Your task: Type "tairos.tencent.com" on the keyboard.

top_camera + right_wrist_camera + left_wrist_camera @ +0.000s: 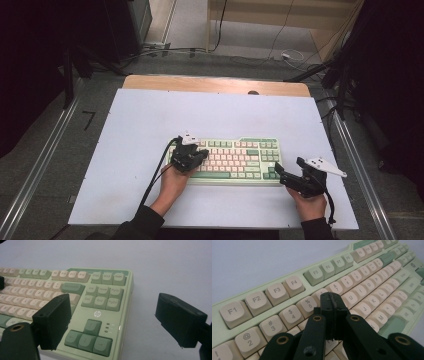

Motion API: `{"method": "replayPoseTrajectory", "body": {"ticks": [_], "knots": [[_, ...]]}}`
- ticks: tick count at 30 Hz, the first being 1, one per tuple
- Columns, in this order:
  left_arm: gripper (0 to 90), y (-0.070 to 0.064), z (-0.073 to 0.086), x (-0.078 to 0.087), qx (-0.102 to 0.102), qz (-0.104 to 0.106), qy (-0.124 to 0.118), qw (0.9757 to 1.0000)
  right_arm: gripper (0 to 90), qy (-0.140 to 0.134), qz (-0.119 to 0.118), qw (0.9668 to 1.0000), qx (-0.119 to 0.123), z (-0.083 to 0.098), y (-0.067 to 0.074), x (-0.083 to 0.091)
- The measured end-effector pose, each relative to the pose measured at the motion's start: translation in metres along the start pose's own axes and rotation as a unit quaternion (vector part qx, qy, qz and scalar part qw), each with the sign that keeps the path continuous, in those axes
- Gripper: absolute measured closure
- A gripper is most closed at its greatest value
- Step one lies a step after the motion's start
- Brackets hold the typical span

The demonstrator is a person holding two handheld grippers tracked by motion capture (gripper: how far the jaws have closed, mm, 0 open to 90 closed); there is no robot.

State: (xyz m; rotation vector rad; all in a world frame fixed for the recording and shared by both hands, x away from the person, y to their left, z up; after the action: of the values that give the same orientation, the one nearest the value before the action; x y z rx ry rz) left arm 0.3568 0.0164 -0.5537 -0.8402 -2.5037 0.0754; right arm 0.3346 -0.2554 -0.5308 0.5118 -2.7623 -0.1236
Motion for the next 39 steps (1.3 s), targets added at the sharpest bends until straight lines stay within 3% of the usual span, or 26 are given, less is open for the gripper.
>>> {"method": "replayPoseTrajectory", "body": {"ticks": [3,6,10,13,17,21,26,28,31,32,33,34,35,39], "knots": [[90.0,0.000,-0.001,0.001,0.004,-0.001,-0.001,1.0000,11.8,0.001,-0.001,1.0000,0.000,0.000,0.000,0.000],[89.0,-0.001,-0.008,0.007,0.017,0.009,-0.021,0.9996,11.8,-0.002,0.000,1.0000,0.000,-0.001,0.000,0.001],[59.5,0.003,-0.024,0.023,0.035,0.016,-0.059,0.9975,11.8,-0.001,0.001,1.0000,-0.002,-0.001,-0.001,0.001],[39.3,0.008,-0.031,0.030,0.032,-0.001,-0.077,0.9965,11.7,-0.002,0.001,1.0000,0.000,-0.001,0.000,0.001],[26.6,0.019,-0.036,0.043,0.038,-0.017,-0.091,0.9950,11.8,-0.002,0.001,1.0000,0.001,0.000,0.000,0.001],[24.0,0.028,-0.033,0.053,0.034,-0.026,-0.093,0.9947,11.8,-0.001,0.001,1.0000,0.001,0.000,-0.001,0.000],[24.9,0.034,-0.022,0.063,0.029,-0.032,-0.088,0.9952,11.8,0.000,0.002,1.0000,0.002,0.000,0.000,0.000],[30.5,0.035,-0.018,0.067,0.025,-0.034,-0.087,0.9953,11.7,-0.001,0.002,1.0000,0.002,0.000,0.000,0.000],[51.8,0.035,-0.012,0.073,0.024,-0.019,-0.092,0.9953,11.8,-0.001,0.002,1.0000,0.001,0.000,0.000,0.001],[70.8,0.035,-0.009,0.074,0.028,-0.011,-0.091,0.9953,11.8,-0.001,0.002,1.0000,0.002,0.000,0.000,0.000],[78.7,0.036,-0.007,0.074,0.035,-0.003,-0.088,0.9955,11.8,-0.001,0.002,1.0000,0.001,0.000,0.001,0.000],[78.7,0.037,-0.005,0.074,0.042,0.004,-0.083,0.9956,11.8,-0.001,0.002,1.0000,0.001,0.000,0.001,0.000],[89.0,0.037,-0.003,0.073,0.044,0.008,-0.077,0.9961,11.8,-0.001,0.001,1.0000,0.002,0.000,0.001,0.001],[90.0,0.040,0.008,0.069,0.021,-0.007,-0.053,0.9984,11.8,-0.002,-0.001,1.0000,0.003,-0.001,0.002,0.001]]}}
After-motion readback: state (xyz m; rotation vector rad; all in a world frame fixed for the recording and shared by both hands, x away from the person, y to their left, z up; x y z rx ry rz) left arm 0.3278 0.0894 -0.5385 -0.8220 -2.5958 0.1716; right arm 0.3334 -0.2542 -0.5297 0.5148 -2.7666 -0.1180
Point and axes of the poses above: each handheld gripper's, and its own axes: x roughly backward along the jaws, z roughly out of its underside, y roughly to its left, the point moved 10 cm from there along -x, roughly forward along the jaws, and after that the axes turned 15 degrees about -y, right-handed, at the moved point
